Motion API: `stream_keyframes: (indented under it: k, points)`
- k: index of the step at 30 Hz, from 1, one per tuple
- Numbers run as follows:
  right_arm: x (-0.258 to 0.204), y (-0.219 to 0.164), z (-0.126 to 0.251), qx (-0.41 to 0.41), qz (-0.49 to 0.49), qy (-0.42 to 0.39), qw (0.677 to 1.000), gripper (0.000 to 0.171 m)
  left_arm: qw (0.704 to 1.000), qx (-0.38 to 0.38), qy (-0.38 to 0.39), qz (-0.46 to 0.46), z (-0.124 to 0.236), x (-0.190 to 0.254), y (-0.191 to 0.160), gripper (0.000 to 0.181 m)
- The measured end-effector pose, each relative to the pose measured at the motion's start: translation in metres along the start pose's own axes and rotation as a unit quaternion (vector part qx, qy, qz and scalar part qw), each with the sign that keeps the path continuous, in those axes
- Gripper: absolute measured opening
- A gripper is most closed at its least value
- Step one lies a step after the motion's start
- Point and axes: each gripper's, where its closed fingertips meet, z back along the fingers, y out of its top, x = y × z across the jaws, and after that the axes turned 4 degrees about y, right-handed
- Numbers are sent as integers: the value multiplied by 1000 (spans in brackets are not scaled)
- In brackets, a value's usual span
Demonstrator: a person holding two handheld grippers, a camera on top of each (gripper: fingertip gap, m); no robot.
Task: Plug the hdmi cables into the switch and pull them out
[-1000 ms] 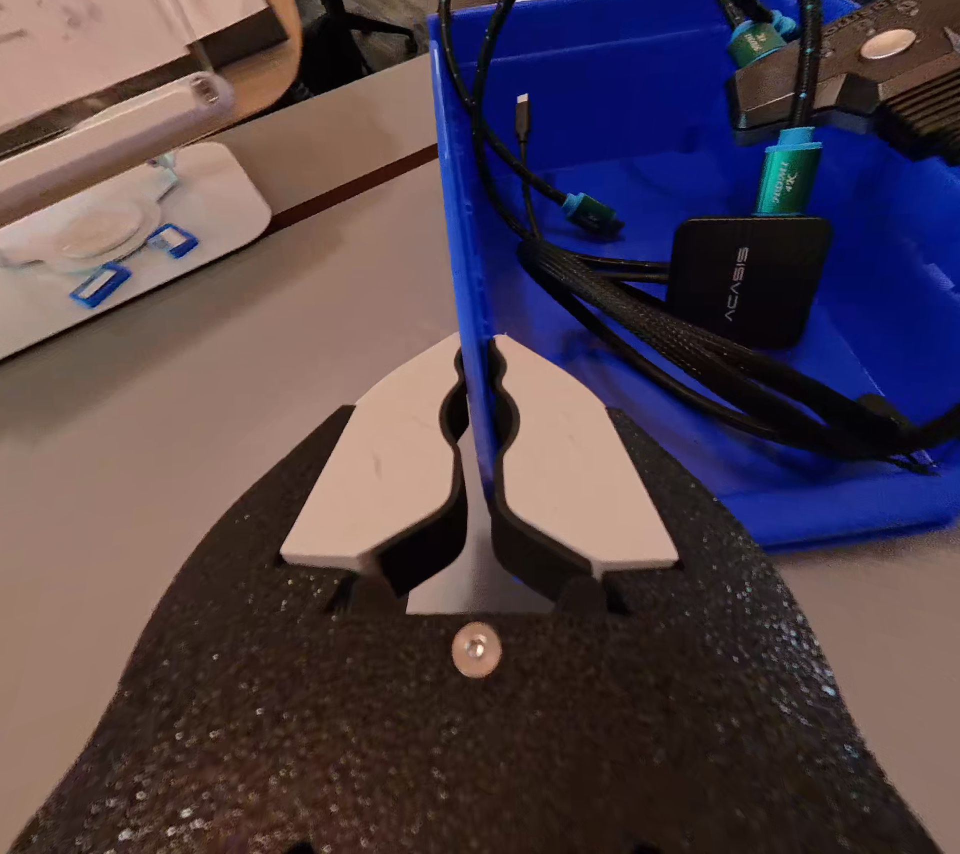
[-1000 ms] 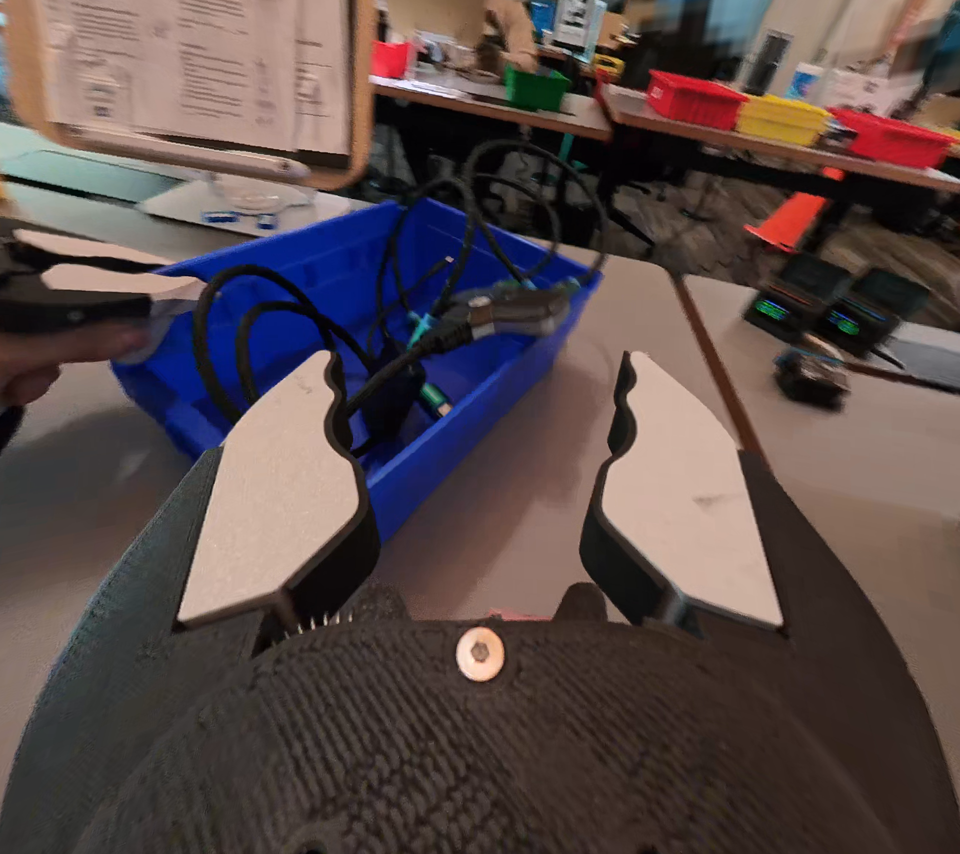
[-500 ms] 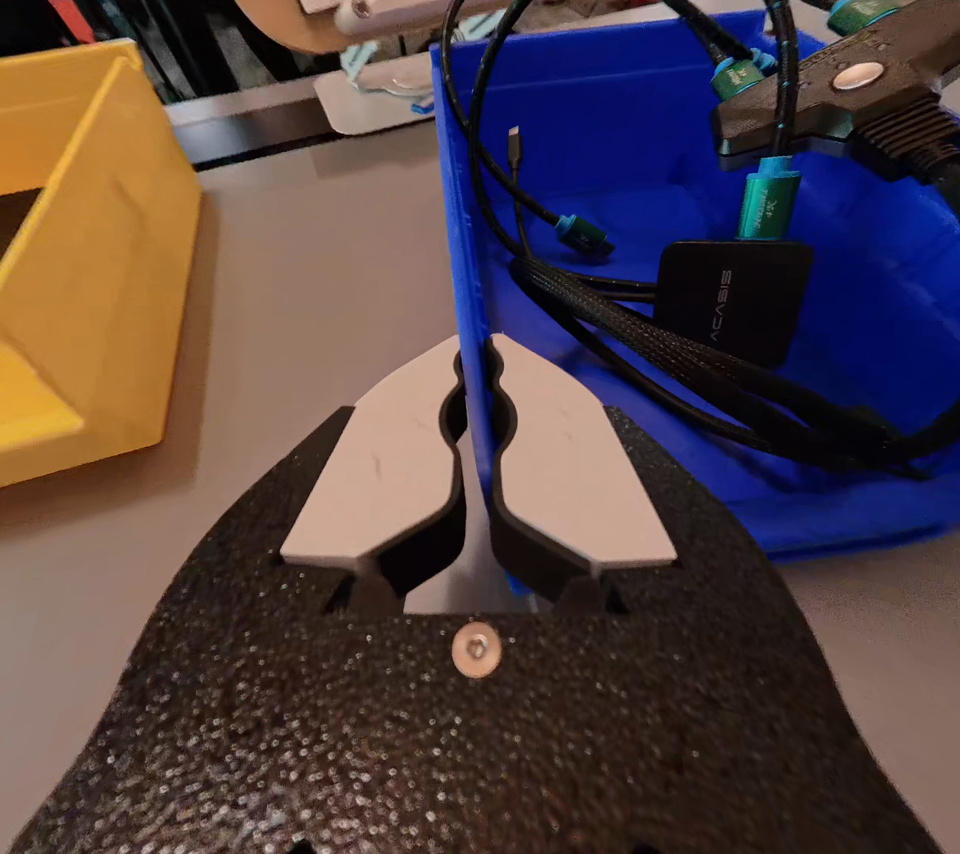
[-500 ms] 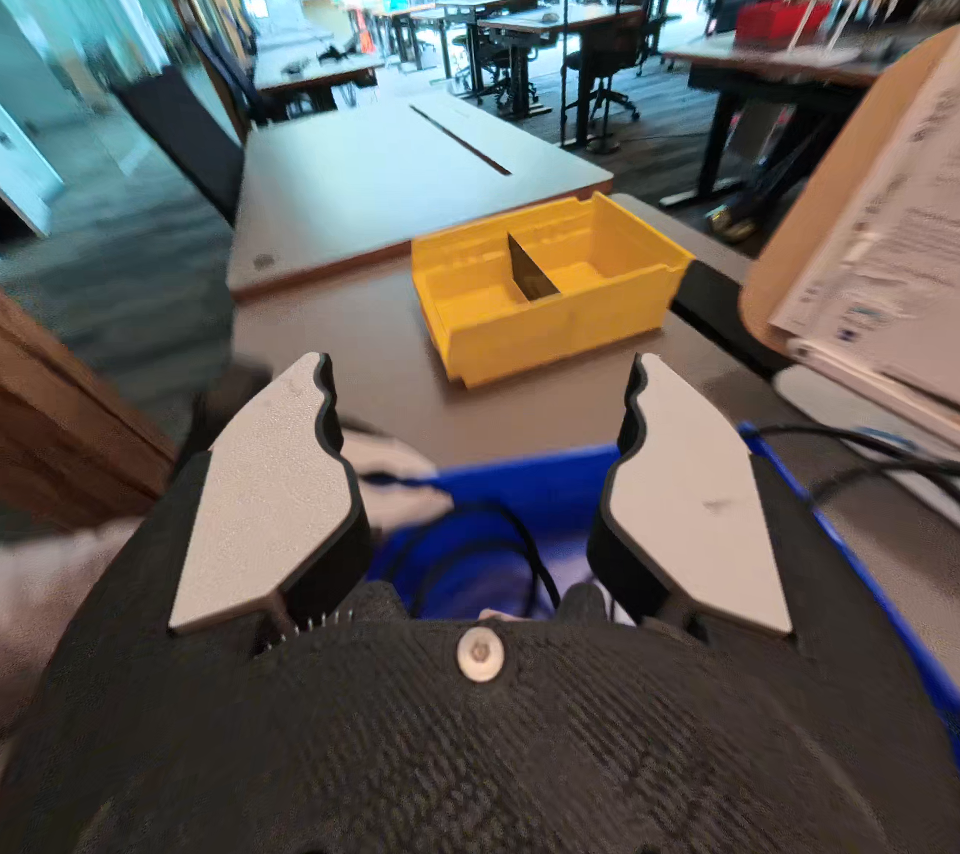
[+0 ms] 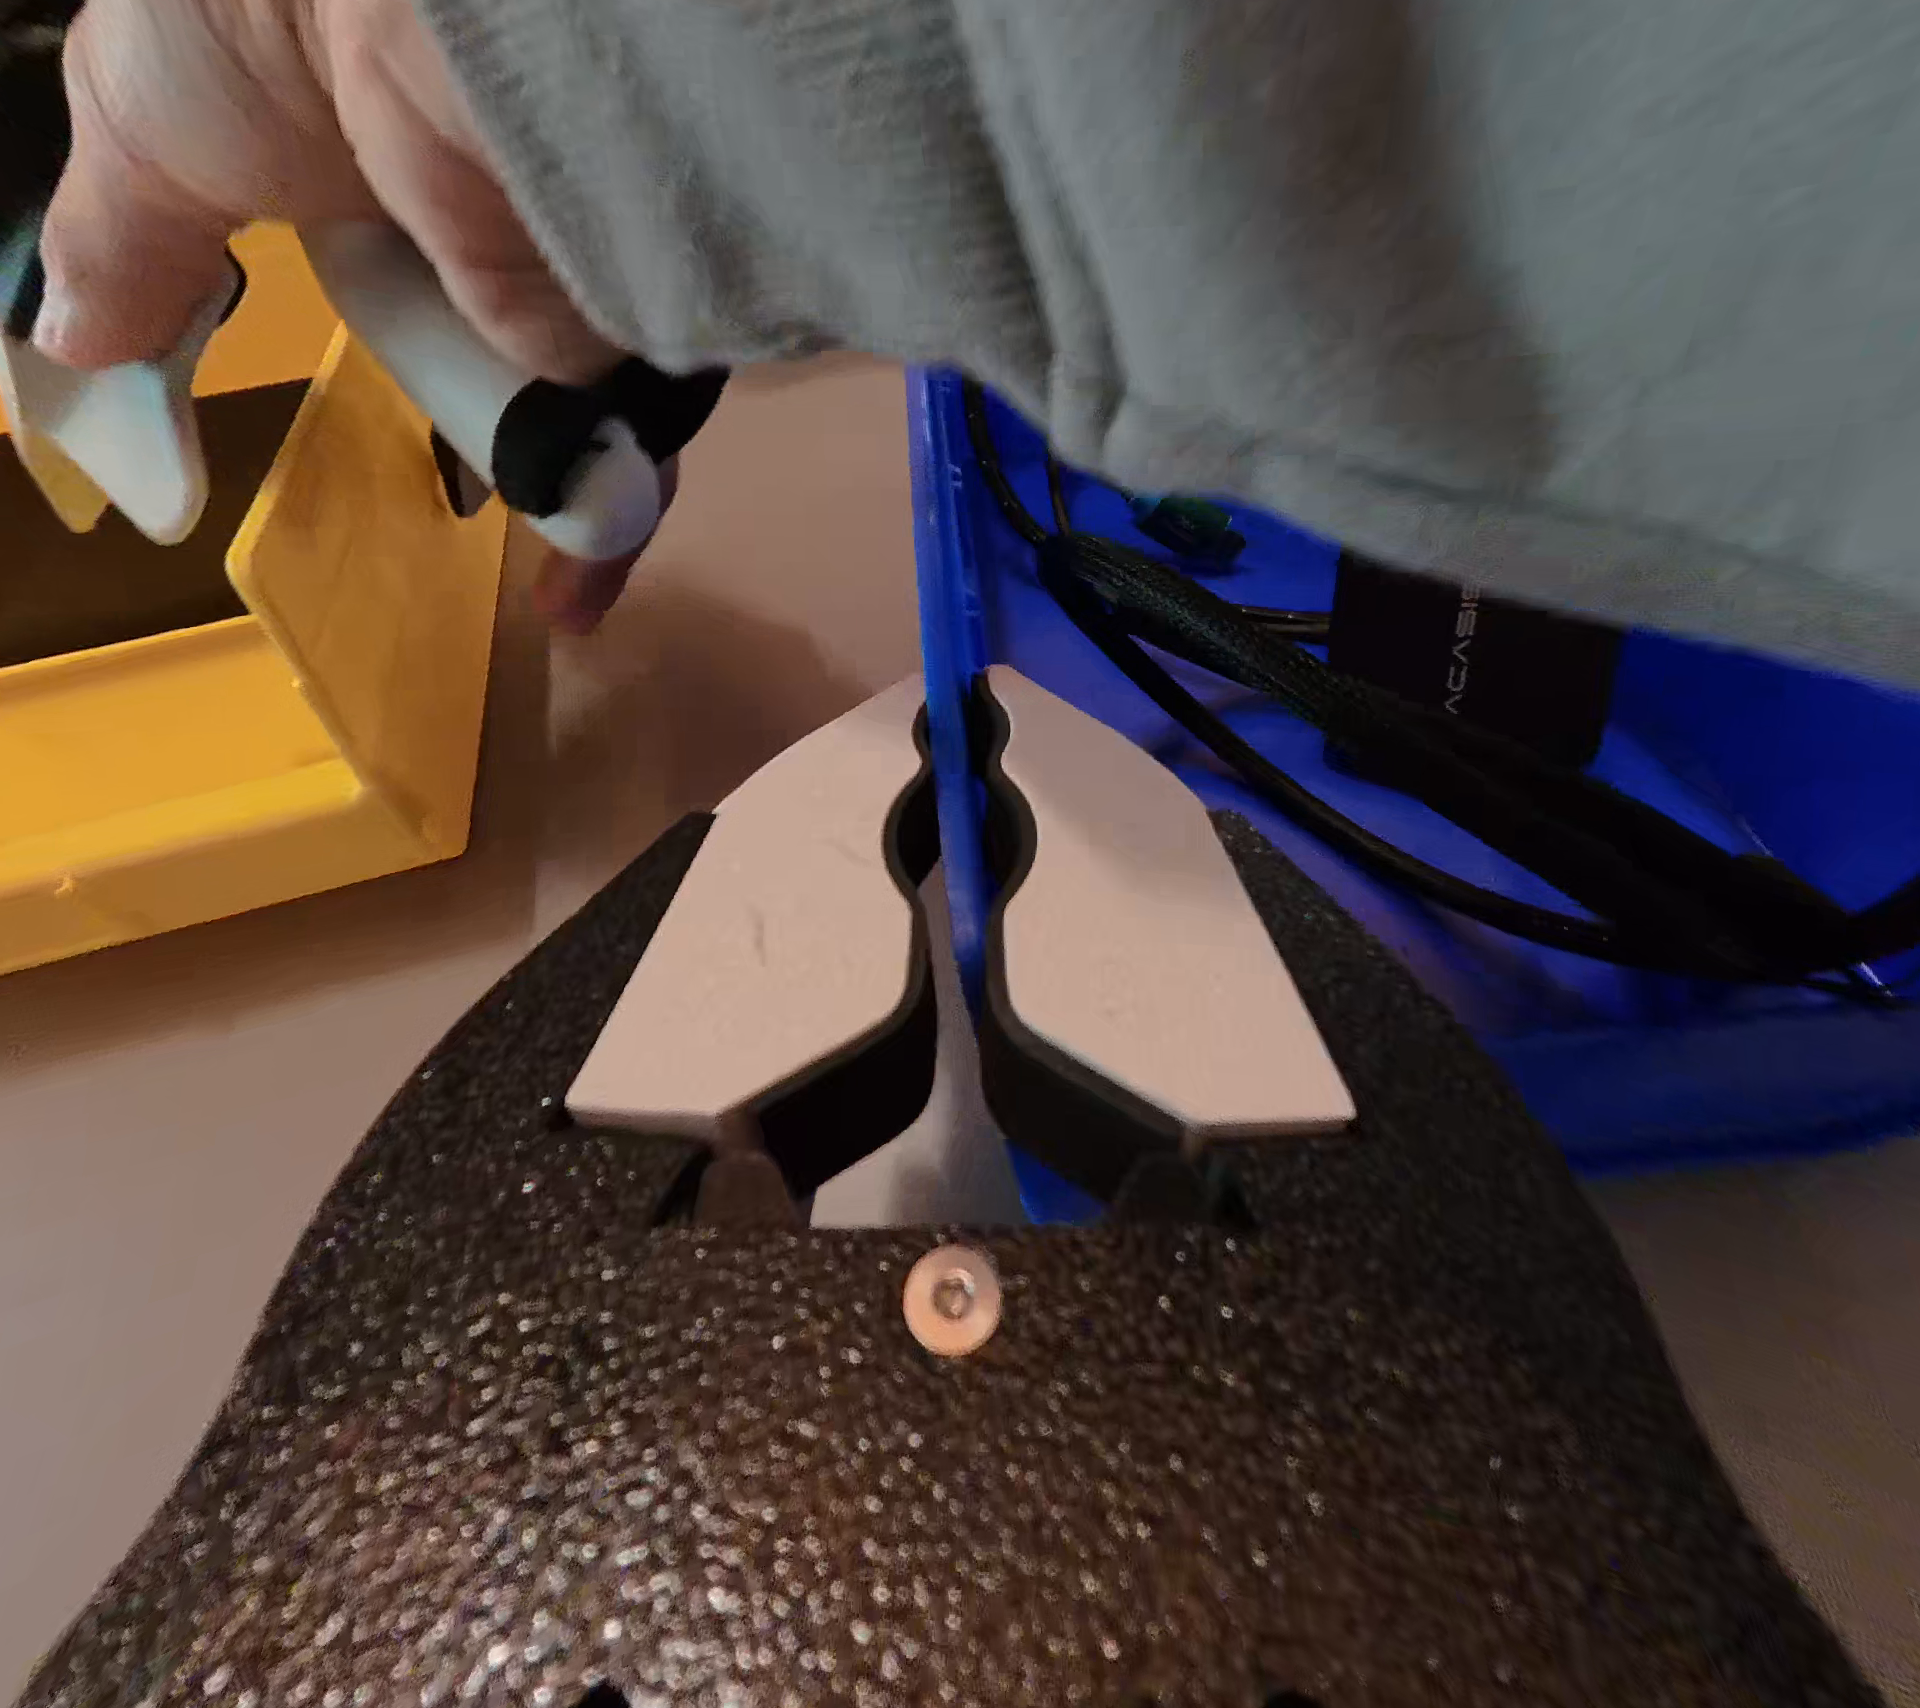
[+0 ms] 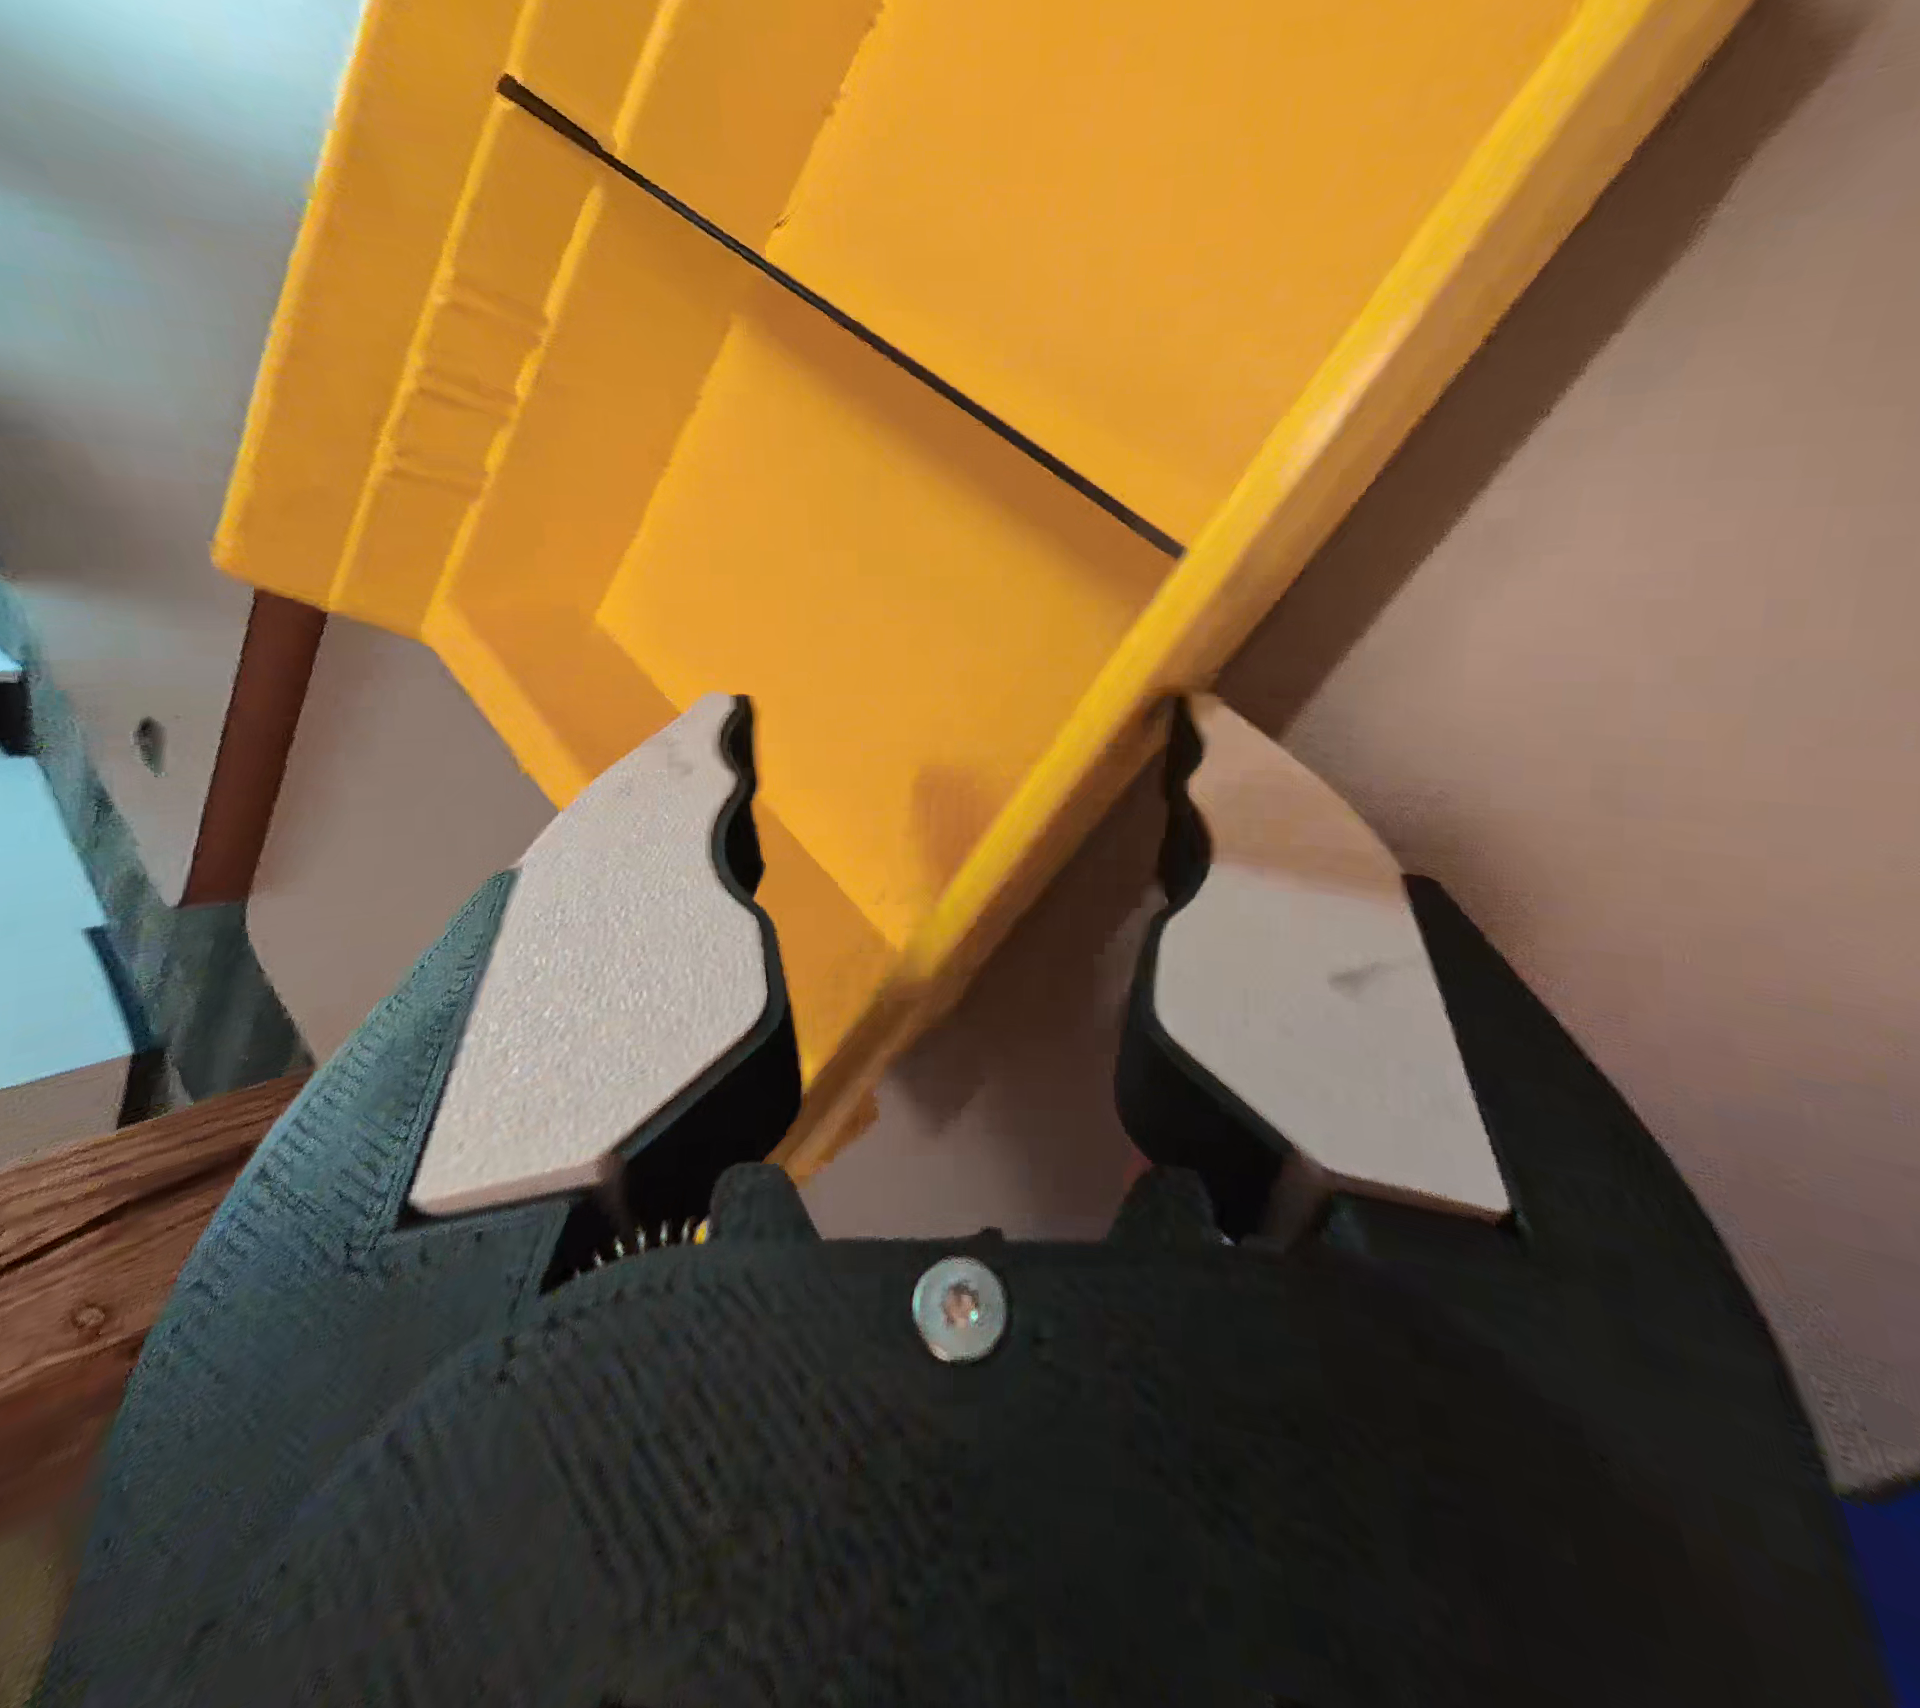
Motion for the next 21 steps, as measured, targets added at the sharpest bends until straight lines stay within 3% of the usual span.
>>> stream_keyframes:
  k: [3,5,8,12,17,21]
  points:
    - [4,-4,-28,-13,-1,-38,999,99,1000,3,5,3,3,-8,-1,3]
    - [11,-8,-41,-27,30,-59,997,81,1000,6,7,7,5,-14,-2,3]
    - [28,-1,-41,-37,28,-121,991,41,1000,6,11,10,8,-24,-4,3]
    - [21,13,-37,-39,13,-89,995,41,1000,7,14,14,13,-38,-7,2]
    - [-7,59,2,-30,112,-75,990,39,1000,9,9,14,18,-53,-9,3]
    - [-36,98,77,15,204,-53,977,37,1000,8,10,10,22,-64,-12,3]
